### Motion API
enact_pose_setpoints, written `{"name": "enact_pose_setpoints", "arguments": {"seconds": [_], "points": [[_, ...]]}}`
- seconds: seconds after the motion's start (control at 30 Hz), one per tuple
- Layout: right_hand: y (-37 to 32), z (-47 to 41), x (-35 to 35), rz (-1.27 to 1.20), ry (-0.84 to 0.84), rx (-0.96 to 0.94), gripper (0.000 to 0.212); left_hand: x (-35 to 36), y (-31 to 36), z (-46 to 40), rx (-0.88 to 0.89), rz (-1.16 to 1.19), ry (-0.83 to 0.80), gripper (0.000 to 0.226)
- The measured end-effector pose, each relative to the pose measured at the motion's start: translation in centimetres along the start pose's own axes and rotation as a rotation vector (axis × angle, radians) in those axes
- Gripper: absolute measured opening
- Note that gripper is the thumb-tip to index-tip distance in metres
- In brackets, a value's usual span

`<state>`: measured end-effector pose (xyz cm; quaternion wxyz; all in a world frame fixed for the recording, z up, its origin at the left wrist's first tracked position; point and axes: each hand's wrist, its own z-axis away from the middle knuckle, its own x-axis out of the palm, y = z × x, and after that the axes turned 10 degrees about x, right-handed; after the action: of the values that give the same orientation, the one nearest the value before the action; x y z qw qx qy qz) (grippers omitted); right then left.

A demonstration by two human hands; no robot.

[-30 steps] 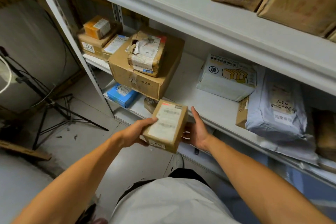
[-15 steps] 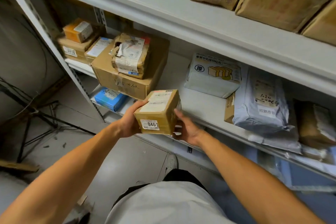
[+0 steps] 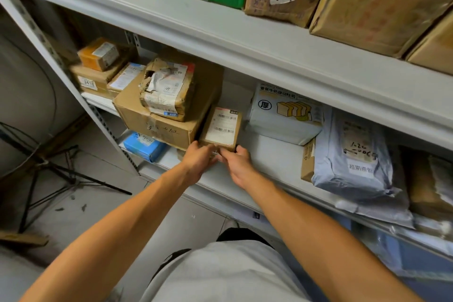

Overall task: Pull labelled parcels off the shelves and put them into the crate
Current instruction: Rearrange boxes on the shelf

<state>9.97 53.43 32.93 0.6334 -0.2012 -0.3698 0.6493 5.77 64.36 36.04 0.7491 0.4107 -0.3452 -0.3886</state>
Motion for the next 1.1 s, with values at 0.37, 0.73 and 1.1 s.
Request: {"name": "enact_pose_setpoints", "arguments": {"seconds": [0.37, 0.73, 1.1], "points": [[-4.8, -2.5, -4.5, 0.113, 0.083, 0.003, 0.062, 5.6, 0.5, -1.8, 0.299, -0.272, 0.015, 0.045], [-7.1, -2.0, -11.8, -0.079, 0.264, 0.053, 0.038, 14.0, 1.7, -7.7, 0.470, -0.441, -0.229, 0.060], [-6.1, -1.1, -10.9, -0.191, 0.258, 0.255, 0.093, 13.7, 0.5, -1.8, 0.477, -0.397, 0.081, 0.073]]}}
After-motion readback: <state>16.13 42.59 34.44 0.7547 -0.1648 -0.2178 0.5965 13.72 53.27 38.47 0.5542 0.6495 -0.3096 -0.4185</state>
